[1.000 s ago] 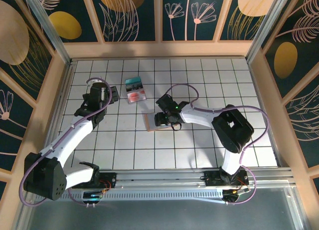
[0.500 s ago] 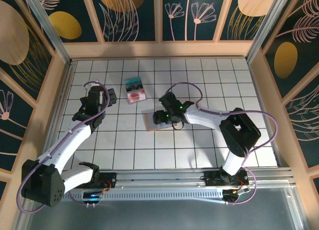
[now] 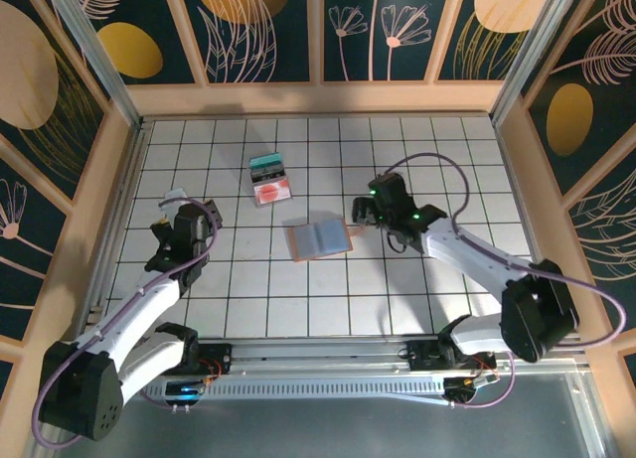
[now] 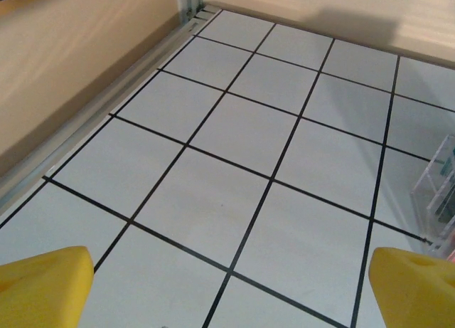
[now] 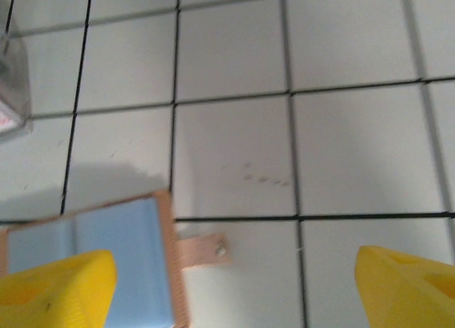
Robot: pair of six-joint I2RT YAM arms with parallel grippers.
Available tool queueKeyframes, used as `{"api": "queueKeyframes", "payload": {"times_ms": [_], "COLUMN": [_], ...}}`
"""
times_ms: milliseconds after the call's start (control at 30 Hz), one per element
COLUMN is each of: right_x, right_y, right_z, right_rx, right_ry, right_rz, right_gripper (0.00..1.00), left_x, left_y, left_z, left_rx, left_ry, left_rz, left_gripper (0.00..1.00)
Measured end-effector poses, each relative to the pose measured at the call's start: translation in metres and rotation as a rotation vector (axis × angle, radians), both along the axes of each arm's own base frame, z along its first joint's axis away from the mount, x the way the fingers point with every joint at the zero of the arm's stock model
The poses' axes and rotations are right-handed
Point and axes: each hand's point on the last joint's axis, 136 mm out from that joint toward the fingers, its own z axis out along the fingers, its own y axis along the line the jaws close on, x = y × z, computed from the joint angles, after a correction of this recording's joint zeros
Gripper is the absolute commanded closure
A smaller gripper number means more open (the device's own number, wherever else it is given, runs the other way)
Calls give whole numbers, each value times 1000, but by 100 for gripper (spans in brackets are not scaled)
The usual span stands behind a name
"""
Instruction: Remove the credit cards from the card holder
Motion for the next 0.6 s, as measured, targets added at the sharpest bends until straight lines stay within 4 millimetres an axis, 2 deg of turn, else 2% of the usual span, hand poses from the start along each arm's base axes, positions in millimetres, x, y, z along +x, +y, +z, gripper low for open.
{"api": "queueKeyframes", "payload": {"times_ms": [67,267,433,533,600], "right_x": [3,7,6,11,10], "right_y": [-23,-85,-117,-122,-141], "right_z": [10,32,44,51,51], "right_rx": [-12,-22,-32,-28,-35], "right_ry": [-59,-233,-362,-416,-459], "right_rz": [-55,-205,-285,-291,-330], "right_gripper": [1,1,1,1,1], "left_x": [1,8,13,17,20], "left_y": [2,11,26,29,32], "left_z": [-3,-6,-4,-1,0], "left_rx": [17,68,99,108,115], "left_ry": [-15,-59,-101,-129,-162], "left_rz": [2,15,29,16,-1], "left_gripper": [1,1,1,1,1]}}
